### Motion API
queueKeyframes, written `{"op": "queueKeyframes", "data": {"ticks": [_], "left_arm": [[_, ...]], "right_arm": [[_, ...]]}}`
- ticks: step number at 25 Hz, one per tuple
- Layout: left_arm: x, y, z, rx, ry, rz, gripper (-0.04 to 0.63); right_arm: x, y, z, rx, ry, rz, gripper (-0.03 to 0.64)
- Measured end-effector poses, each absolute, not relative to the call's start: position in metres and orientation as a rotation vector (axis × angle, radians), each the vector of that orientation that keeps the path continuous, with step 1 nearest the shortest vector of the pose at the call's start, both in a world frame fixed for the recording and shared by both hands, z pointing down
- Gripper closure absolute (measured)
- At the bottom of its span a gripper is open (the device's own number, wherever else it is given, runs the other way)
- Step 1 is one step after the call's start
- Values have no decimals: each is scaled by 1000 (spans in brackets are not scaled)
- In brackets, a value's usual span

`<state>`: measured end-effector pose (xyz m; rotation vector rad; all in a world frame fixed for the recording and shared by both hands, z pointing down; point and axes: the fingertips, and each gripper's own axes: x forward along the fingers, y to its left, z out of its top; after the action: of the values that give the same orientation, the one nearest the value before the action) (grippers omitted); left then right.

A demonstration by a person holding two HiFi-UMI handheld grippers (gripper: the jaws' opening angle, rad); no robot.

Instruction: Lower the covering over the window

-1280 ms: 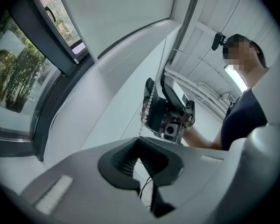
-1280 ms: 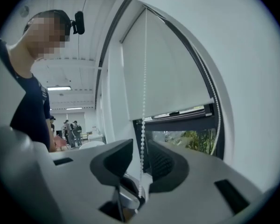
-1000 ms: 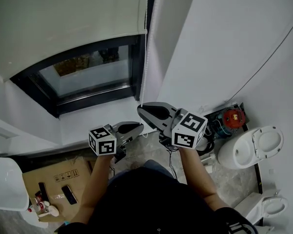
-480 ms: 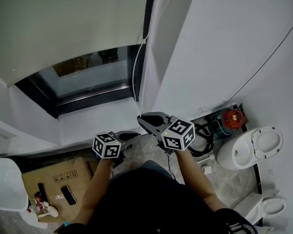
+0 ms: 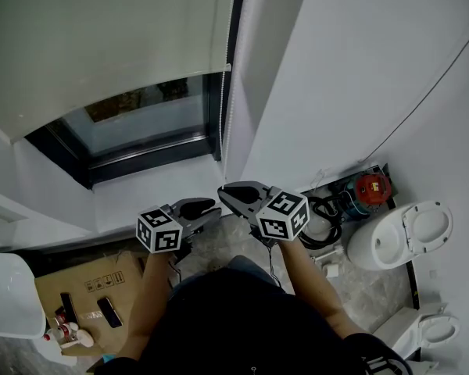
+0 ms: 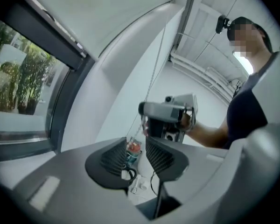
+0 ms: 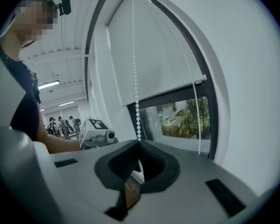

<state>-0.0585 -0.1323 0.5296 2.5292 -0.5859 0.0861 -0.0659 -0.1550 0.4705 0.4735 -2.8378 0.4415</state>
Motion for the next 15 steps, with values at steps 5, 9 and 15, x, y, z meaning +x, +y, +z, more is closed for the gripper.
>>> {"op": "queueKeyframes", "data": {"ticks": [5, 9, 15], "left_arm": [[-74, -147, 458, 2668, -652, -56, 482], [-72, -153, 409, 2768, -665, -134, 482], [-59, -160, 375, 2842, -662, -176, 482]], "right_arm": [[-64, -154, 470, 470, -2841, 441, 604], [-64, -152, 470, 468, -2839, 435, 604], [-64, -147, 469, 473, -2839, 427, 604]]}}
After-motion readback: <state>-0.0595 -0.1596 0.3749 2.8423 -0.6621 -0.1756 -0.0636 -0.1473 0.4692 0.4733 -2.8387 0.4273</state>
